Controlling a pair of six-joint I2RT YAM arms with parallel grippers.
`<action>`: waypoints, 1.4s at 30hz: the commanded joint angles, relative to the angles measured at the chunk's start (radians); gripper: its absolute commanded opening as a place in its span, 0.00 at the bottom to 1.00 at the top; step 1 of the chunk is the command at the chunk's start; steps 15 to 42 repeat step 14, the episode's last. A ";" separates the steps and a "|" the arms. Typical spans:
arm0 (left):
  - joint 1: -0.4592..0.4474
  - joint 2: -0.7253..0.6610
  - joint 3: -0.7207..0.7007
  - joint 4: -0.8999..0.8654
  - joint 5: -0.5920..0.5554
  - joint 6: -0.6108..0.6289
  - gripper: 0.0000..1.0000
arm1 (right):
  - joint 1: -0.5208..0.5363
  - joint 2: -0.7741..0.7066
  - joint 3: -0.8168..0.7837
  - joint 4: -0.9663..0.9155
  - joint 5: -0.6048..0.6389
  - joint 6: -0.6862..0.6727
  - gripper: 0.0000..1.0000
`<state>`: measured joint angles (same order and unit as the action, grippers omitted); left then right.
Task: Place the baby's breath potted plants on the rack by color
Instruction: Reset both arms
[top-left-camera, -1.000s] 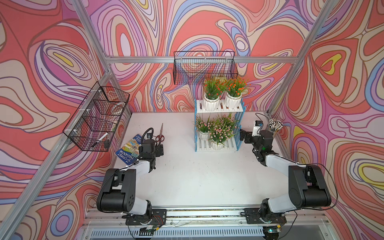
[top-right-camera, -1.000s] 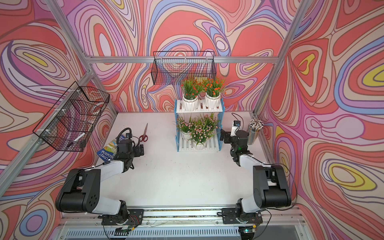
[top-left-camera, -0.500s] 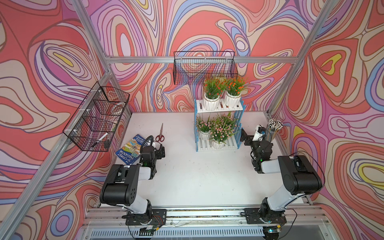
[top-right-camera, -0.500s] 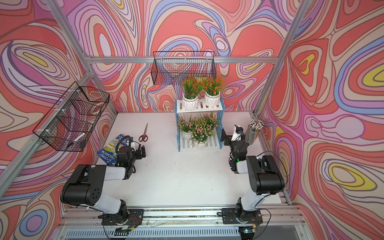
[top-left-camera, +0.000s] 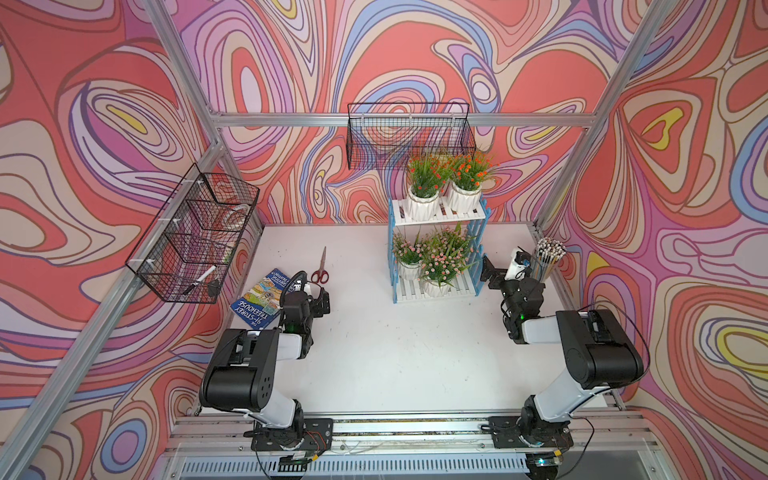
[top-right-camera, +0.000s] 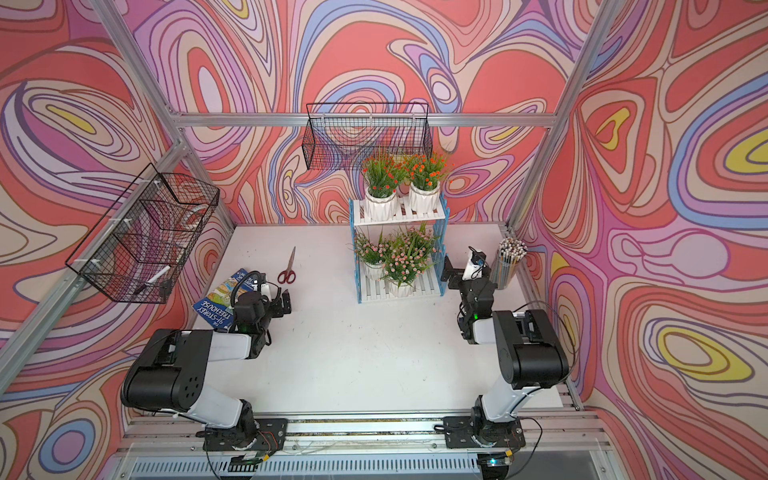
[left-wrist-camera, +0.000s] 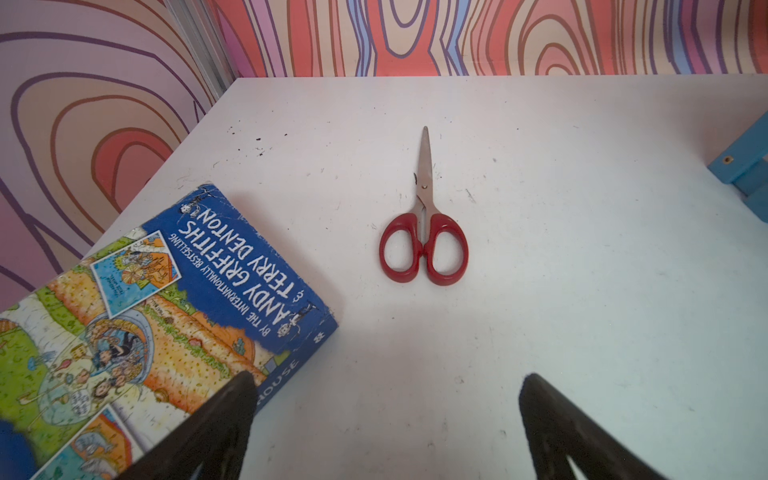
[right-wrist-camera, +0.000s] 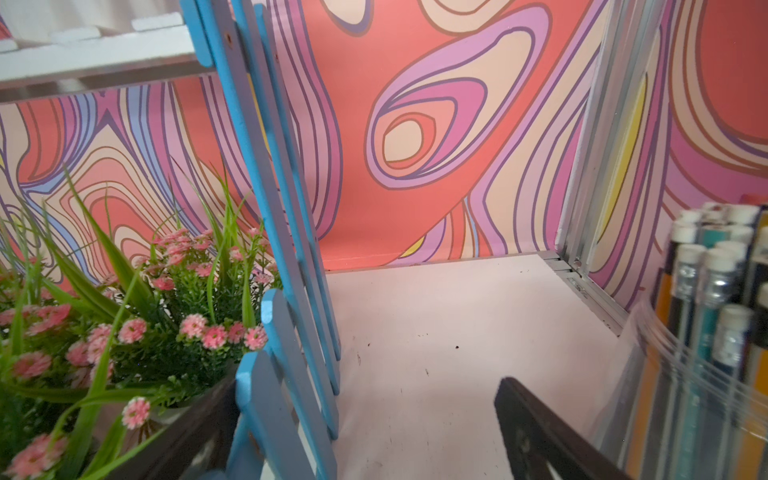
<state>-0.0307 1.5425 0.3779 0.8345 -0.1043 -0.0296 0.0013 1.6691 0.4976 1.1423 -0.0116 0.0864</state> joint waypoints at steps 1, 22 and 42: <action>0.008 0.004 0.005 0.044 0.008 0.010 1.00 | -0.011 0.035 -0.029 -0.191 0.065 -0.052 0.98; 0.008 0.004 0.007 0.043 0.008 0.010 1.00 | -0.011 0.037 -0.026 -0.194 0.067 -0.054 0.98; 0.008 0.004 0.007 0.043 0.008 0.010 1.00 | -0.011 0.037 -0.026 -0.194 0.067 -0.054 0.98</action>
